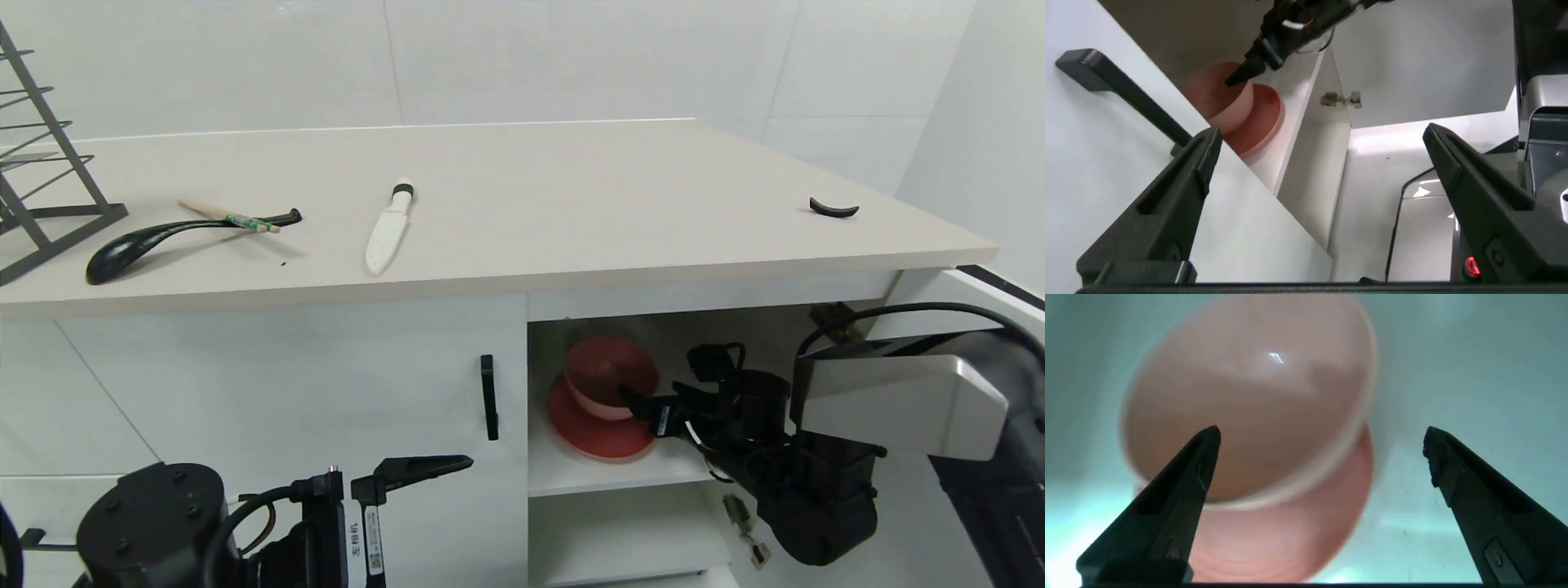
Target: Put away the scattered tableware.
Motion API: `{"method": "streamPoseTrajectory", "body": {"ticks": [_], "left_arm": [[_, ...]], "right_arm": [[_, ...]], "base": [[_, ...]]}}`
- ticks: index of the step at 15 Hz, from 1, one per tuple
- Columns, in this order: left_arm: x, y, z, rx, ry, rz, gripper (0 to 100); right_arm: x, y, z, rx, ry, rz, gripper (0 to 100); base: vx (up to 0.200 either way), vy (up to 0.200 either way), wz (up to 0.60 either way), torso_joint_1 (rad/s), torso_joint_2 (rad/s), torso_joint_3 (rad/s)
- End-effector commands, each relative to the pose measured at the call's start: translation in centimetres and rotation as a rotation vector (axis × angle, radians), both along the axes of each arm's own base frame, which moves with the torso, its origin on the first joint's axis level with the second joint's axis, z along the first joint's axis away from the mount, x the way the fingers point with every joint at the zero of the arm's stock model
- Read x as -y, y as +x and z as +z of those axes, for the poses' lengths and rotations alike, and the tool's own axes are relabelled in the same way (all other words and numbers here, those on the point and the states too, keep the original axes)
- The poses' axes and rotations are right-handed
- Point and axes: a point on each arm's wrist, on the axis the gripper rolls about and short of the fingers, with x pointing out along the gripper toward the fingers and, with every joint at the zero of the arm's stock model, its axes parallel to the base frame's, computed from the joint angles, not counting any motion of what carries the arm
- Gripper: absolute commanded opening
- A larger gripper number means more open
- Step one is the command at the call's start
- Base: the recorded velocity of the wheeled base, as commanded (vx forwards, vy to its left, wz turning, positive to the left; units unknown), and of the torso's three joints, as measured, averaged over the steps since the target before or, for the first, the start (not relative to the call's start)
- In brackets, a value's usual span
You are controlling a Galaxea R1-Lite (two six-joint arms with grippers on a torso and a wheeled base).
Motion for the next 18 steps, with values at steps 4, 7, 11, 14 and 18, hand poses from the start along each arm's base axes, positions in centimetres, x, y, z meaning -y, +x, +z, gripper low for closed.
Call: {"method": "streamPoseTrajectory", "body": {"ticks": [4, 7, 11, 14, 18], "left_arm": [[-0.4, 0.0, 0.7, 0.019, -0.026, 0.019, 100], [-0.7, -0.3, 1.4, 0.048, -0.051, 0.02, 100], [-0.9, -0.4, 2.0, 0.054, -0.077, 0.046, 100], [-0.9, -0.7, 2.3, 0.059, -0.09, 0.049, 100], [-1.1, -0.7, 2.5, 0.027, -0.117, 0.061, 100]], "right_arm": [[0.0, -10.3, 8.5, 0.051, -0.086, 0.173, 100], [2.4, -15.2, 13.0, 0.154, -0.042, 0.178, 100], [4.9, -18.3, 16.7, 0.283, 0.02, 0.144, 100], [5.6, -19.5, 17.3, 0.283, 0.023, 0.138, 100], [6.3, -20.7, 18.0, 0.295, 0.03, 0.138, 100]], "base": [[0.0, 0.0, 0.0, 0.0, 0.0, 0.0], [0.0, 0.0, 0.0, 0.0, 0.0, 0.0], [0.0, 0.0, 0.0, 0.0, 0.0, 0.0], [-0.133, 0.0, 0.0, 0.002, 0.0, 0.002], [-0.2, 0.0, 0.0, 0.002, 0.0, 0.007]]}}
